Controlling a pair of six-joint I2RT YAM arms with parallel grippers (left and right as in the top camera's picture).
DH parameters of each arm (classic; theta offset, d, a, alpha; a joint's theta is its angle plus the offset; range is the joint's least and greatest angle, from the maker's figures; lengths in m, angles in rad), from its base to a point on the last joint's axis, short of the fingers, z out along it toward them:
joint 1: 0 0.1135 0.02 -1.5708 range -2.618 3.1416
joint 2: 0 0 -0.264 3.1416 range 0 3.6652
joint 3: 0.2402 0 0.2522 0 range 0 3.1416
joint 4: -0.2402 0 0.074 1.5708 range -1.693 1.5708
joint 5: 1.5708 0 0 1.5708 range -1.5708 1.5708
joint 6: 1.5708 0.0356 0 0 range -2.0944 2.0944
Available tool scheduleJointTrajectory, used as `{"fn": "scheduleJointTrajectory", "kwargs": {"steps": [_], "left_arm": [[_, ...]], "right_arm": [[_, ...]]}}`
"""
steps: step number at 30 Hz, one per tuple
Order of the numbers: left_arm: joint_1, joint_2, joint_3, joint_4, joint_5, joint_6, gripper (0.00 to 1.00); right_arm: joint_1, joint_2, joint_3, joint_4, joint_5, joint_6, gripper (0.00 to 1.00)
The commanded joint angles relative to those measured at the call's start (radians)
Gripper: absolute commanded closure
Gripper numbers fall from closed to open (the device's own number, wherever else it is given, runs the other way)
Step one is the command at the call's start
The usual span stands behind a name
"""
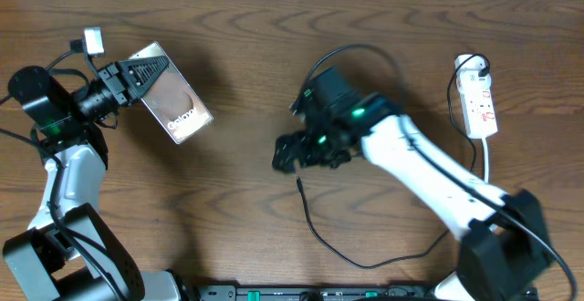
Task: Plug charger to phone and switch on socket
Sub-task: 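Lower the right gripper onto the black cable plug and close it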
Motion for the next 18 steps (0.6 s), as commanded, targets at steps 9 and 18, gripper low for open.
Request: {"fn": "scheduleJointTrajectory", "kwargs": {"steps": [9,18], "left_arm": [[0.003,-0.004,0.005,0.009,0.013,0.009,0.93],[0.003,-0.004,0.005,0.010,0.012,0.010,0.93]], "right_arm": [[0.116,0.200,0.008,-0.057,0.167,0.154,0.01],[0.137,0.272,0.008,-0.050,0.171,0.185,0.19]]}}
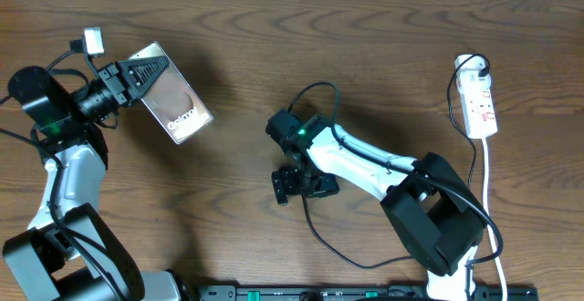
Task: Plug charger to phone and switch on socket
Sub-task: 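Lower the right gripper onto the black cable plug and close it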
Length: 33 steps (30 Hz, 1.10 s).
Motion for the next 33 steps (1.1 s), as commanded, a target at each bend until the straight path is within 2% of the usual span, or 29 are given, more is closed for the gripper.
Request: {"fn": "scheduleJointTrajectory", "kwargs": {"steps": [1,6,11,14,19,21,30,33], "left_arm": [[0.003,-0.004,0.005,0.010,0.012,0.010,0.93],[0.003,-0.004,0.005,0.010,0.013,0.010,0.93],[0.003,-0.004,0.004,0.009,0.013,0.010,0.93],[0.003,-0.004,0.004,0.010,0.013,0.010,0.93],[0.003,-0.004,0.005,0.009,0.013,0.010,0.93],[0.003,-0.004,0.005,0.009,0.013,0.010,0.93],[0.003,-0.004,0.004,0.009,0.013,0.010,0.93],[0.003,-0.004,0.004,0.009,0.013,0.010,0.93]], "right_arm": [[0.015,0.018,0.007,0.012,0.016,0.021,0.22],[0.015,0.019,0.006,0.030,0.049,0.024,0.32],[0.015,0.019,0.007,0.042,0.060,0.024,0.45],[0.014,0.019,0.006,0.043,0.061,0.024,0.58],[0.014,0.019,0.006,0.043,0.060,0.024,0.89],[0.014,0.019,0.006,0.043,0.060,0.024,0.97],[0.014,0.018,0.007,0.045,0.047,0.006,0.99],[0.006,0.018,0.007,0.082,-0.107,-0.091,0.99]]}}
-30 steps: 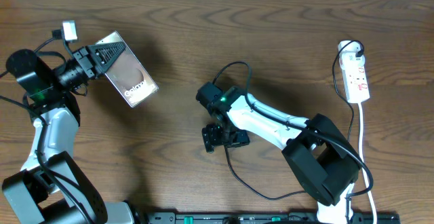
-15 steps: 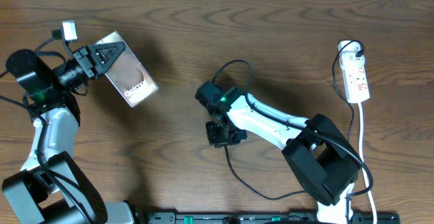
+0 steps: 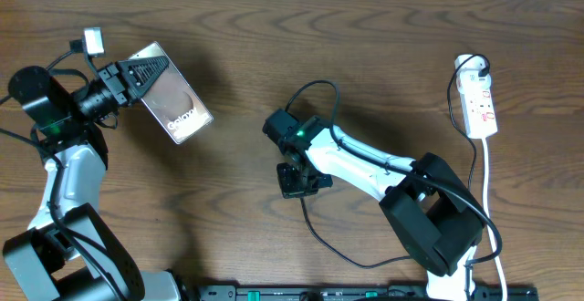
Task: Plug charger to phone and switch on socket
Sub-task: 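Lower the right gripper onto the black cable plug and close it, then lift the cable plug with the right gripper toward the phone's bottom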
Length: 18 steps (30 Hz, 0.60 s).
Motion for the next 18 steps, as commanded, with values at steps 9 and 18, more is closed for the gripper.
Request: {"fn": "scheduleJointTrajectory", "kwargs": {"steps": [9,18], "left_arm": [[0.003,-0.004,0.004,0.009,0.014,0.009,0.93],[0.003,-0.004,0.005,0.009,-0.010,-0.035,0.93]], "right_arm": [[-0.071,0.018,0.006,0.223,-0.696,-0.305,0.99],[-0.147,0.018,0.006,0.487,-1.089,-0.398,0.99]]}}
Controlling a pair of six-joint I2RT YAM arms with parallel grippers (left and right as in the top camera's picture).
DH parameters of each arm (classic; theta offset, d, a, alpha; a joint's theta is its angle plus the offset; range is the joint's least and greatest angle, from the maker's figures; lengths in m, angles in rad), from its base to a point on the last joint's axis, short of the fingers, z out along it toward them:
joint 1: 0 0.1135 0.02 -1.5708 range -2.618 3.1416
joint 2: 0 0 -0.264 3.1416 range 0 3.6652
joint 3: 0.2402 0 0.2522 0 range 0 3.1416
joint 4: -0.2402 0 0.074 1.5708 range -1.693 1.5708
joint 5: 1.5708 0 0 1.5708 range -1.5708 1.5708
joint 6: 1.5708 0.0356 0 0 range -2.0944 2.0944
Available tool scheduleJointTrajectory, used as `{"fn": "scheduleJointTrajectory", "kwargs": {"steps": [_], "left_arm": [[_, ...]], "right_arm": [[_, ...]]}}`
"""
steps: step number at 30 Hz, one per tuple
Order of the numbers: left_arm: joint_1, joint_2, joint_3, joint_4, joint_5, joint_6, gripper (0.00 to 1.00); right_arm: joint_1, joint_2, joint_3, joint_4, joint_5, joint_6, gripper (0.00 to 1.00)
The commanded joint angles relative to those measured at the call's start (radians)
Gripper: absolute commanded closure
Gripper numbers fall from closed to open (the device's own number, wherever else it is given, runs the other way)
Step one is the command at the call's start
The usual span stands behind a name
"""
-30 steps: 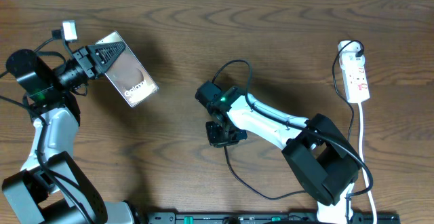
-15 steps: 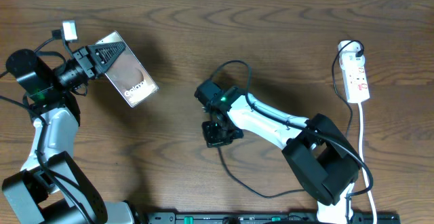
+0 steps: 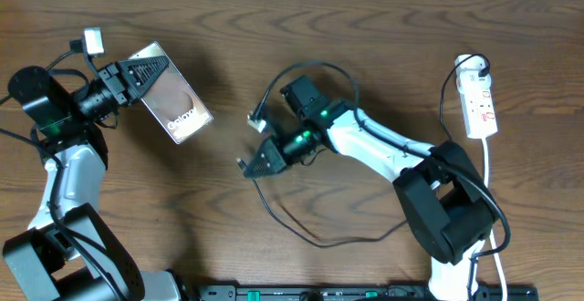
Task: Plug charger to phone and switch on socket
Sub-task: 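Lift the cable plug with the right gripper toward the phone's bottom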
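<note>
A silver phone (image 3: 175, 98) with a "Galaxy" screen is held off the table at the upper left, its free end pointing toward the middle. My left gripper (image 3: 137, 75) is shut on its far end. The thin black charger cable (image 3: 315, 241) loops over the table near the front. Its free end rises into my right gripper (image 3: 248, 164), which is shut on it left of centre, a short way right of and below the phone. The plug tip itself is hidden by the fingers. The white socket strip (image 3: 479, 96) lies at the far right.
A black cable (image 3: 452, 87) and a white lead (image 3: 486, 160) run from the socket strip down the right side. The right arm's own black wiring (image 3: 315, 67) arches above its wrist. A black rail (image 3: 319, 292) lines the front edge.
My right gripper was down on the cable's end near the table's middle. It is now further left and higher, with the cable end in it. The cable loop has shifted left. The left arm is unchanged.
At first my right gripper hovered just above the cable's free end at mid-table. It was then lower and beside that end, then down on it. Now it holds the end, drawn left toward the phone. The left gripper has held the phone still throughout.
</note>
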Motion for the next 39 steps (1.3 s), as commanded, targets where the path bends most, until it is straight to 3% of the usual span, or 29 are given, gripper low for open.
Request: {"fn": "scheduleJointTrajectory", "kwargs": {"steps": [1,7,25,39], "left_arm": [[0.003,-0.004,0.005,0.009,-0.012,-0.046,0.93],[0.003,-0.004,0.004,0.009,-0.013,-0.070,0.93],[-0.050,-0.004,0.005,0.010,-0.016,-0.089,0.93],[-0.052,-0.004,0.004,0.010,-0.020,-0.108,0.93]], "right_arm": [[-0.003,0.015,0.007,0.111,-0.225,-0.050,0.99],[0.002,0.015,0.007,0.272,-0.272,0.022,0.99],[0.003,0.015,0.007,0.530,-0.280,0.226,0.99],[0.004,0.015,0.007,0.606,-0.253,0.296,0.99]]}}
